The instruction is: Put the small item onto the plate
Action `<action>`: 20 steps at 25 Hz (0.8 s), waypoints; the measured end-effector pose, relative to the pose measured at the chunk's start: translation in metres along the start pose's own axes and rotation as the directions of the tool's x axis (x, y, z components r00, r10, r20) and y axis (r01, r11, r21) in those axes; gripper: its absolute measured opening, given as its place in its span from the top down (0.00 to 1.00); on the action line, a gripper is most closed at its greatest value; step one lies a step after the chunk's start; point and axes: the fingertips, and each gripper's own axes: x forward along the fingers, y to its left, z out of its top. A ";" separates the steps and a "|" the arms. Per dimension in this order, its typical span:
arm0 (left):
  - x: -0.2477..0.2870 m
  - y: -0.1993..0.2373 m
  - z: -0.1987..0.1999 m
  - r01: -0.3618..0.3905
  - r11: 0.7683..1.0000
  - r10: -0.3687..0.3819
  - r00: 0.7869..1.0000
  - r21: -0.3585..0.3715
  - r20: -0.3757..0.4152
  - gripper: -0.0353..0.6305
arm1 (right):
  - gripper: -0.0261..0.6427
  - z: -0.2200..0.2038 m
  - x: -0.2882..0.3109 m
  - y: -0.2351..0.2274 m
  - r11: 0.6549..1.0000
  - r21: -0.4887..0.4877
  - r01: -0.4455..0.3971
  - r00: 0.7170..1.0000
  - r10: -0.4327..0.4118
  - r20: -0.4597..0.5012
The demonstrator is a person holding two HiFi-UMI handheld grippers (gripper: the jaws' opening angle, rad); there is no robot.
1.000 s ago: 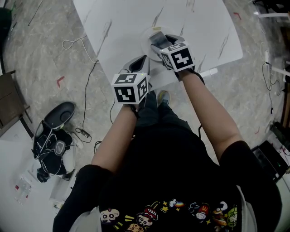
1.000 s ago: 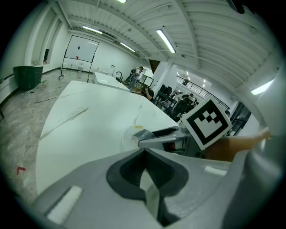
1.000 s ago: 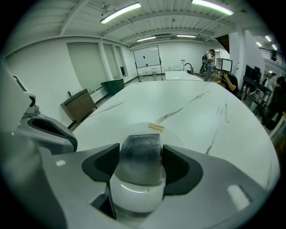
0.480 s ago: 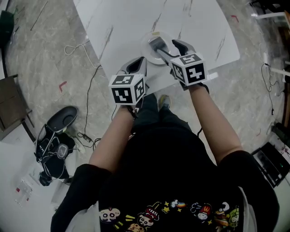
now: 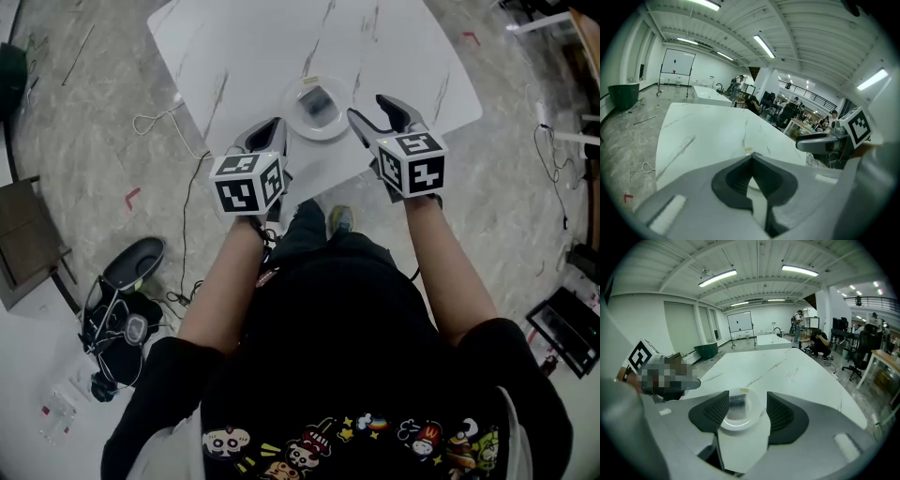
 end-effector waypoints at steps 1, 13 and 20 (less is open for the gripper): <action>-0.001 0.000 0.002 0.001 1.000 -0.001 1.000 0.004 0.002 0.95 | 0.55 -0.001 -0.002 -0.002 1.000 0.006 0.009 1.000 -0.009 0.001; -0.010 -0.006 0.011 0.010 0.999 -0.011 1.000 0.048 0.013 0.95 | 0.54 -0.004 -0.021 -0.006 0.998 0.026 0.049 0.998 -0.049 0.030; -0.017 -0.014 0.002 0.006 0.998 -0.007 1.000 0.056 0.018 0.95 | 0.54 -0.013 -0.033 -0.001 0.998 0.026 0.050 0.998 -0.051 0.046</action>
